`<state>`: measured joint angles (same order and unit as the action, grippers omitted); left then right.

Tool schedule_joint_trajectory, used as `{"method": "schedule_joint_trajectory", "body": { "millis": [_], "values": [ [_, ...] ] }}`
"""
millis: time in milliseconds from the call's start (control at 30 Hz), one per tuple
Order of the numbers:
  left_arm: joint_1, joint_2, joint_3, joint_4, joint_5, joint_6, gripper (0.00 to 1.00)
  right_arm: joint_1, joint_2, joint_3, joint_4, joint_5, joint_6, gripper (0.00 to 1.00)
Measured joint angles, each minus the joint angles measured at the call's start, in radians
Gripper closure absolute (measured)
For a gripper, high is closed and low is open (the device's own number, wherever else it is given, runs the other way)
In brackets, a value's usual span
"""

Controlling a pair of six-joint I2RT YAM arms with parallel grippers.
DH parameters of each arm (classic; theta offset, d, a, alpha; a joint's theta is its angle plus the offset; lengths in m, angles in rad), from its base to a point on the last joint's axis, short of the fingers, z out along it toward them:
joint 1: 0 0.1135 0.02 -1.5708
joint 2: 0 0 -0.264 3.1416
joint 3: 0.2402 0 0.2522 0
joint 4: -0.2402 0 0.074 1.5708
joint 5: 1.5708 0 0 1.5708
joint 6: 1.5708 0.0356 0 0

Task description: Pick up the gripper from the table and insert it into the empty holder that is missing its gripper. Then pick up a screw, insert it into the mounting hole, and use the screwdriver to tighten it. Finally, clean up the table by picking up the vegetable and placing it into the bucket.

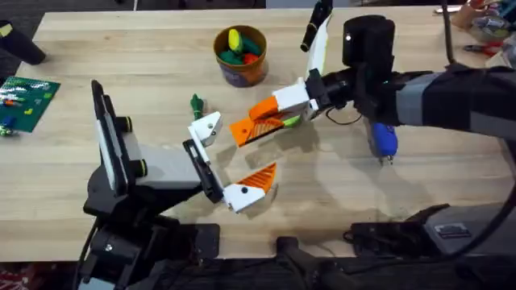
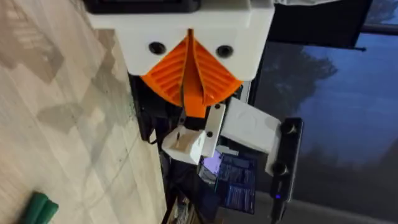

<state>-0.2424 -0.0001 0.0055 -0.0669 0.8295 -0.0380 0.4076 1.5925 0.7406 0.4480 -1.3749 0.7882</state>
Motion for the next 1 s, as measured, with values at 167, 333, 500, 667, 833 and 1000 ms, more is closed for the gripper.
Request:
{"method": "schedule_joint_trajectory", "body": {
  "millis": [167, 333, 500, 667, 833, 1000],
  "values": [
    [0.000, 0.000, 0.000, 0.000, 0.000, 0.000, 0.016, 0.003, 0.000, 0.000, 0.002, 0.029, 0.030, 0.980],
    [0.000, 0.000, 0.000, 0.000, 0.000, 0.000, 0.016, 0.011, 0.000, 0.000, 0.002, 0.052, 0.043, 0.980],
    [0.000, 0.000, 0.000, 0.000, 0.000, 0.000, 0.016, 0.011, 0.000, 0.002, 0.002, 0.066, 0.048, 0.979],
    [0.000, 0.000, 0.000, 0.000, 0.000, 0.000, 0.016, 0.015, 0.000, 0.018, 0.002, 0.080, 0.050, 0.979],
    [0.000, 0.000, 0.000, 0.000, 0.000, 0.000, 0.016, 0.033, 0.007, 0.029, 0.005, 0.090, 0.052, 0.980],
    [0.001, 0.000, 0.000, 0.000, -0.008, 0.000, 0.016, 0.054, 0.091, 0.032, 0.107, 0.095, 0.104, 0.980]
  ]
}}
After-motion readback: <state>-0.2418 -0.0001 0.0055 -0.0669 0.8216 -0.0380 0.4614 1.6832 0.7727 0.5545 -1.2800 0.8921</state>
